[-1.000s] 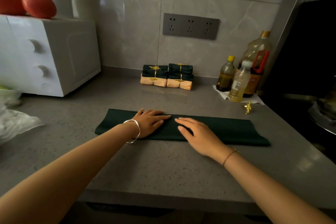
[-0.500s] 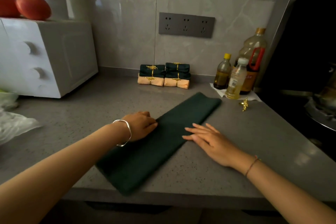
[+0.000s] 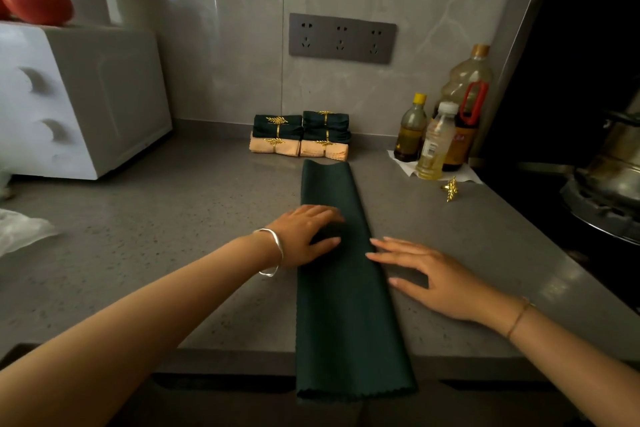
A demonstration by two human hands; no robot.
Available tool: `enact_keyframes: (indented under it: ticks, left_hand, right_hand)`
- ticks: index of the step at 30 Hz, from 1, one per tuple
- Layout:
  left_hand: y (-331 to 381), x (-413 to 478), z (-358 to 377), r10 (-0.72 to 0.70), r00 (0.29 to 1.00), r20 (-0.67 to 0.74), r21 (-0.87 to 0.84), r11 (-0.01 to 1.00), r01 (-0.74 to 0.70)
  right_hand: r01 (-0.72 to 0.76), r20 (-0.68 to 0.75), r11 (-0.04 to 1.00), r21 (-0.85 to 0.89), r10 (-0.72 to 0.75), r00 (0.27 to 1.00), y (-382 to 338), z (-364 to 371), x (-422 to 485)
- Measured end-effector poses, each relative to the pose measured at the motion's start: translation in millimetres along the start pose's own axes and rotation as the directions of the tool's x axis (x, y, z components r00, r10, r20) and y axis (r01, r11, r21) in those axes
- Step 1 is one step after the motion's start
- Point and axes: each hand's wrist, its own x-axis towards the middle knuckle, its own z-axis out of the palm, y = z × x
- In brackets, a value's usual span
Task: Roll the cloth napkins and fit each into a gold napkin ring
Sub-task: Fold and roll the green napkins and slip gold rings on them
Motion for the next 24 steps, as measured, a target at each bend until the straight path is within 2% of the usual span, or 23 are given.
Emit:
enact_keyframes:
  ticks: [3,6,7,9,13,15,16,17,18,20,21,22,24]
  left_hand:
    - [8,12,12,0.050,0.993,0.105,0.040,0.998,-0.055]
    - [12,18,19,0.041,0.987,0.158,0.086,0.995,-0.055]
    - [12,18,21,0.030,0.984,0.177,0.086,0.995,-0.046]
    - [10,17,26,0.010,0.980,0.198,0.079,0.997,-0.026]
    - [7,17,30,0.008,0.982,0.188,0.043,0.999,-0.016]
    - [5,19,28,0.008,0.982,0.189,-0.037,0.999,-0.001]
    - [5,18,24,0.003,0.983,0.186,-0.125,0.992,0.021]
    - [3,17,19,0.001,0.984,0.178,-0.258,0.965,0.045]
    - [3,14,12,-0.026,0.985,0.170,-0.437,0.894,0.098]
    - [2,6,-3,-0.160,0.978,0.131,-0.708,0.676,0.206]
    - [-2,2,-8,-0.253,0.963,0.095,-0.726,0.644,0.241]
    - [-8,1,-13,-0.346,0.937,0.051,-0.690,0.666,0.283]
    - [-19,-1,-16,-0.440,0.898,0.022,-0.701,0.634,0.328]
  right_hand:
    - [0.160,-0.003,0.965,-0.206,-0.164,0.986,-10,-4,-2]
    - [0.388,0.045,0.782,-0.488,-0.421,0.906,-13,-3,1]
    - [0.435,0.059,0.729,-0.528,-0.480,0.875,-14,-1,2]
    - [0.481,0.057,0.699,-0.529,-0.537,0.842,-17,1,3]
    - [0.453,0.046,0.821,-0.349,-0.467,0.883,-16,3,7]
    - [0.337,-0.029,0.938,-0.086,-0.340,0.940,-20,-3,9]
    - [0.268,-0.080,0.963,0.034,-0.265,0.961,-24,-9,11]
    - [0.217,-0.122,0.965,0.150,-0.200,0.972,-28,-16,15]
    - [0.179,-0.158,0.952,0.249,-0.143,0.977,-32,-24,19]
    - [0.146,-0.244,0.919,0.366,-0.056,0.968,-42,-42,34]
    - [0.147,-0.300,0.908,0.391,-0.025,0.954,-44,-49,43]
    - [0.156,-0.349,0.885,0.438,0.007,0.937,-43,-55,57]
    - [0.191,-0.407,0.792,0.580,0.078,0.910,-39,-62,81]
